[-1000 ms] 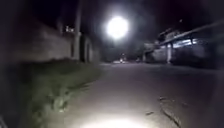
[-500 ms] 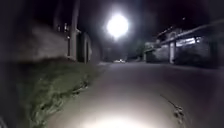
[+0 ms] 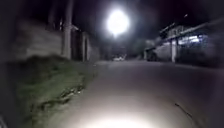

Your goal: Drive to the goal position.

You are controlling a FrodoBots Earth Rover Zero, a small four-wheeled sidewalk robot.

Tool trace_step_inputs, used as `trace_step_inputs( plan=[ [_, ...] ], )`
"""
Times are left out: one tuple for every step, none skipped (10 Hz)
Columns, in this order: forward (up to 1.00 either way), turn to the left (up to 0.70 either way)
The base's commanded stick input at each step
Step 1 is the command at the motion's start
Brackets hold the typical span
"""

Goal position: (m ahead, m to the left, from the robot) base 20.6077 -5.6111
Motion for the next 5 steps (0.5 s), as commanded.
trace_step_inputs(
  plan=[
    [1.0,-0.22],
    [1.0,-0.03],
    [1.0,0.0],
    [1.0,0.0],
    [1.0,0.0]
  ],
)
